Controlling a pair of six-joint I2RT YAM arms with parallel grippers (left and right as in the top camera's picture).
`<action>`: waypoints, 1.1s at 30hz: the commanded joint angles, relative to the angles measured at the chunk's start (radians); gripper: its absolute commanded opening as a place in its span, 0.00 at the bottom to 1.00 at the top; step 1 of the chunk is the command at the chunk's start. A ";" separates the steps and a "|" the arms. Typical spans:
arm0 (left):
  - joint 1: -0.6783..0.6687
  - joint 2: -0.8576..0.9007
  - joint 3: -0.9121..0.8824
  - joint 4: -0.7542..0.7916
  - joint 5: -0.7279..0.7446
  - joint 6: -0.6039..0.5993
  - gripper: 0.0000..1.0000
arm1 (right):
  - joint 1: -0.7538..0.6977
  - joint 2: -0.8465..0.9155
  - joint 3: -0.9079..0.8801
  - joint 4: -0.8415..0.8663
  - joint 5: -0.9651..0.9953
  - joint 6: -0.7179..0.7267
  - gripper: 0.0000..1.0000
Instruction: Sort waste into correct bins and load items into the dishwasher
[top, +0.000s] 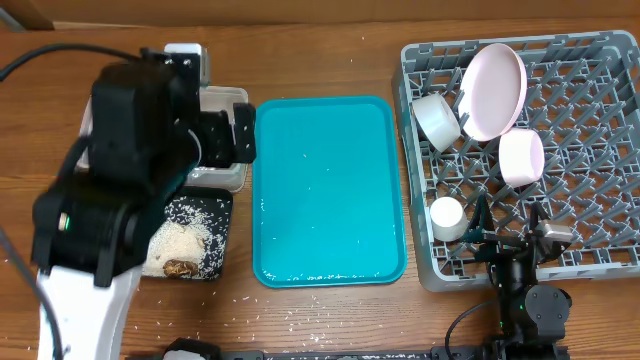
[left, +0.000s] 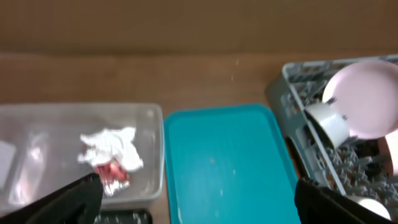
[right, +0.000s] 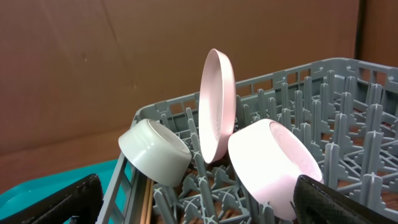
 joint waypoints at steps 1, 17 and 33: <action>0.040 -0.188 -0.215 0.138 0.018 0.087 1.00 | -0.003 -0.010 -0.010 0.005 -0.001 0.005 1.00; 0.151 -0.851 -1.120 0.786 0.081 0.087 1.00 | -0.003 -0.010 -0.010 0.005 -0.001 0.005 1.00; 0.224 -1.221 -1.575 0.940 0.077 0.076 1.00 | -0.003 -0.010 -0.010 0.005 -0.001 0.005 1.00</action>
